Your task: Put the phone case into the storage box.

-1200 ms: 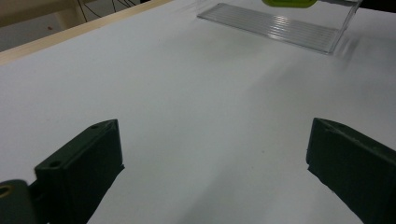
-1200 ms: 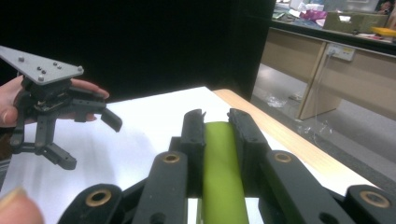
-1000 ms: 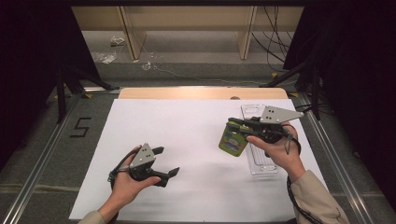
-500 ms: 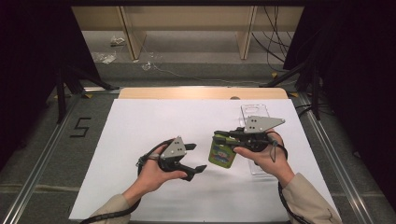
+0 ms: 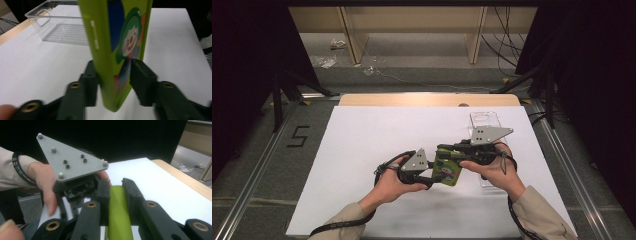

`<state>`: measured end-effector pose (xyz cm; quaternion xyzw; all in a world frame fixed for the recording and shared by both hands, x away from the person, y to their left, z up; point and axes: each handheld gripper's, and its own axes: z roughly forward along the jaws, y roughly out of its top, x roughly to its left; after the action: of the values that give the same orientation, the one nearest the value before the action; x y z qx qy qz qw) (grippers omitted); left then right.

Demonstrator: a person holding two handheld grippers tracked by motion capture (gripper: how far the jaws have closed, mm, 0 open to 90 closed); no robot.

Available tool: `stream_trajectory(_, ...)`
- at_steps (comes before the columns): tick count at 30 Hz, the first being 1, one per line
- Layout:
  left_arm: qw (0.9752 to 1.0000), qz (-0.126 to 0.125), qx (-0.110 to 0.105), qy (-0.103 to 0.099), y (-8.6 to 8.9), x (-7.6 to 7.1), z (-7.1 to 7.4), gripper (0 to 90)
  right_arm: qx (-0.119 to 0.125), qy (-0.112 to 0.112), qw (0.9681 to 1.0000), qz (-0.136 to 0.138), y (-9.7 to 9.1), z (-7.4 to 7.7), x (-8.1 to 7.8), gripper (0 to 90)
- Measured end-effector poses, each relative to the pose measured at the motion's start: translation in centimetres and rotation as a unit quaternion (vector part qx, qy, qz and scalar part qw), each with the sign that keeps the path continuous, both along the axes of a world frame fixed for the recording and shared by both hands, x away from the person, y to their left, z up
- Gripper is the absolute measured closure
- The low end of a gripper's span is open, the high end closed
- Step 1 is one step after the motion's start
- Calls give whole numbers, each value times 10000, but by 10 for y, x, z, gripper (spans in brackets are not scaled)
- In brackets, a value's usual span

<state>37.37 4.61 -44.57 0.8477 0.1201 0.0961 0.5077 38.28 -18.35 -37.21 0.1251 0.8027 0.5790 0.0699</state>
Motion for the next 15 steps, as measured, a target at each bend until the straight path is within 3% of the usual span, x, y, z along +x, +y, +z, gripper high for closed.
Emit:
stream_trajectory(5, 9996, 87, -62, 256, 5, 2, 1, 760, 90, 13, 9999, 109, 0, -2, 1, 742)
stream_trajectory(7, 9991, 83, -91, 410, 6, 2, 3, 769, 108, -55, 9999, 121, 1, -1, 1, 707)
stream_trajectory(11, 9989, 283, 40, 383, 7, 1, 5, 772, 21, -326, 9994, -143, 1, 0, 2, 473)
stream_trajectory(15, 9967, 683, 9, 441, 10, 3, 4, 772, 181, -450, 9974, -529, -4, 0, 5, 275)
